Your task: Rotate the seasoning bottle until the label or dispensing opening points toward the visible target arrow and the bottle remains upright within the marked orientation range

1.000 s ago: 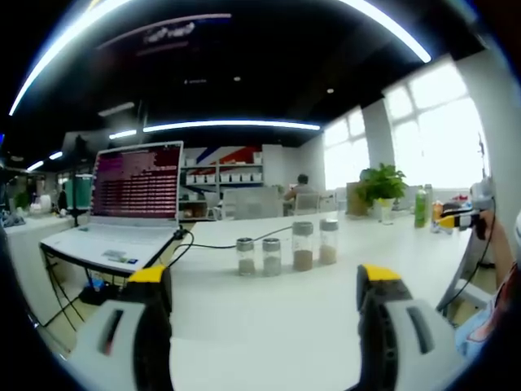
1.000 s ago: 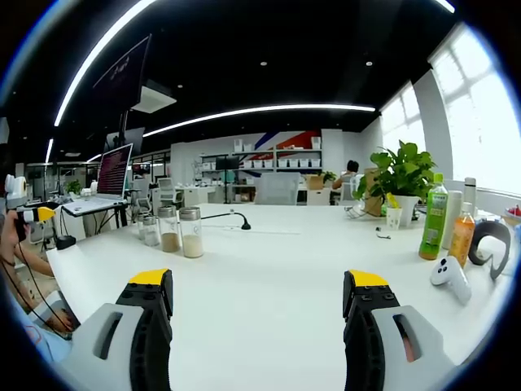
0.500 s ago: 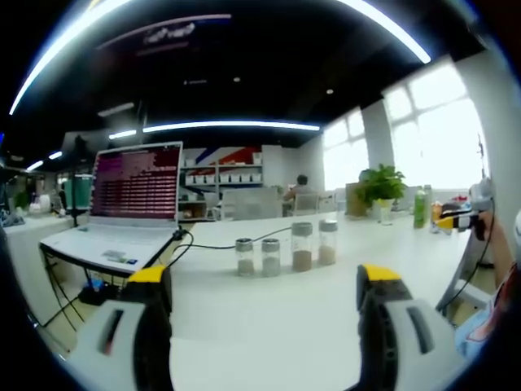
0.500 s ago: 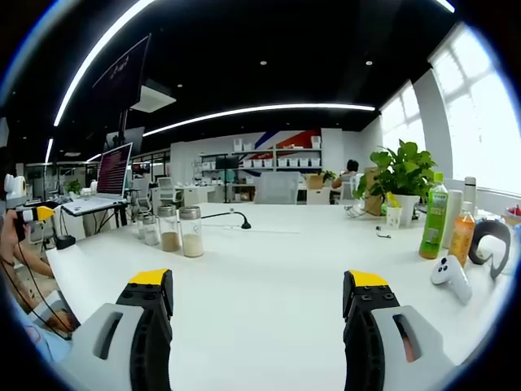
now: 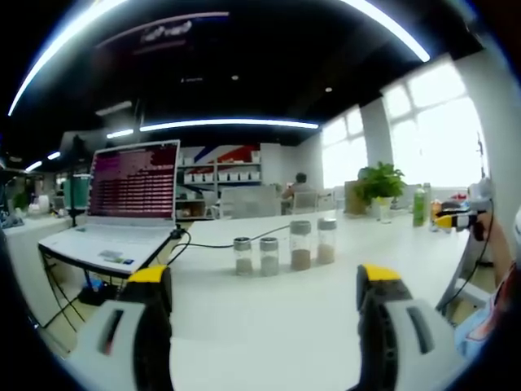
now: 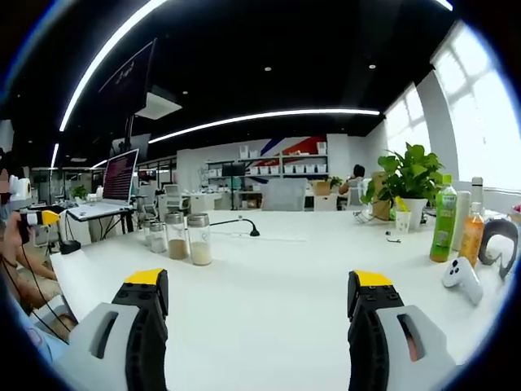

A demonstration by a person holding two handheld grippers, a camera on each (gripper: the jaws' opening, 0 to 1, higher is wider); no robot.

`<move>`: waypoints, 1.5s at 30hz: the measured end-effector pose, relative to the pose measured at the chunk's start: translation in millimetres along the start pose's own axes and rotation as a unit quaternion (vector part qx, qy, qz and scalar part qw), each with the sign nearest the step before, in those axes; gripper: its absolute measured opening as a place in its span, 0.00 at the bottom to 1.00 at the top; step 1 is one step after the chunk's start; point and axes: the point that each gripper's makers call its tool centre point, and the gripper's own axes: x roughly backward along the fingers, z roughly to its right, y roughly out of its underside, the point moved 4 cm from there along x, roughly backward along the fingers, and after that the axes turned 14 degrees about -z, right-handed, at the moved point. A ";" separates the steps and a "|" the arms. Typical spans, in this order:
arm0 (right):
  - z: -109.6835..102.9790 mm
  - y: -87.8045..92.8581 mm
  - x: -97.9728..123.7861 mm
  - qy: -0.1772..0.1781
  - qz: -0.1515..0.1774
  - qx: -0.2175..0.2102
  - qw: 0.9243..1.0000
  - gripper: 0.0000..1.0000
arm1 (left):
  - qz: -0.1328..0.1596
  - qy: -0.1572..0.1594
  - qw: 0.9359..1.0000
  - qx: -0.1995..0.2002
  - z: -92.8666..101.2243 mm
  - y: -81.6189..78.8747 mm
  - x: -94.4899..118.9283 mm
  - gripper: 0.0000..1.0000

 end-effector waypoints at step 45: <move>-101.6 -43.8 -76.9 -0.116 0.014 0.032 0.993 0.97 | -0.012 0.010 1.000 0.013 -10.3 7.1 -14.2 0.99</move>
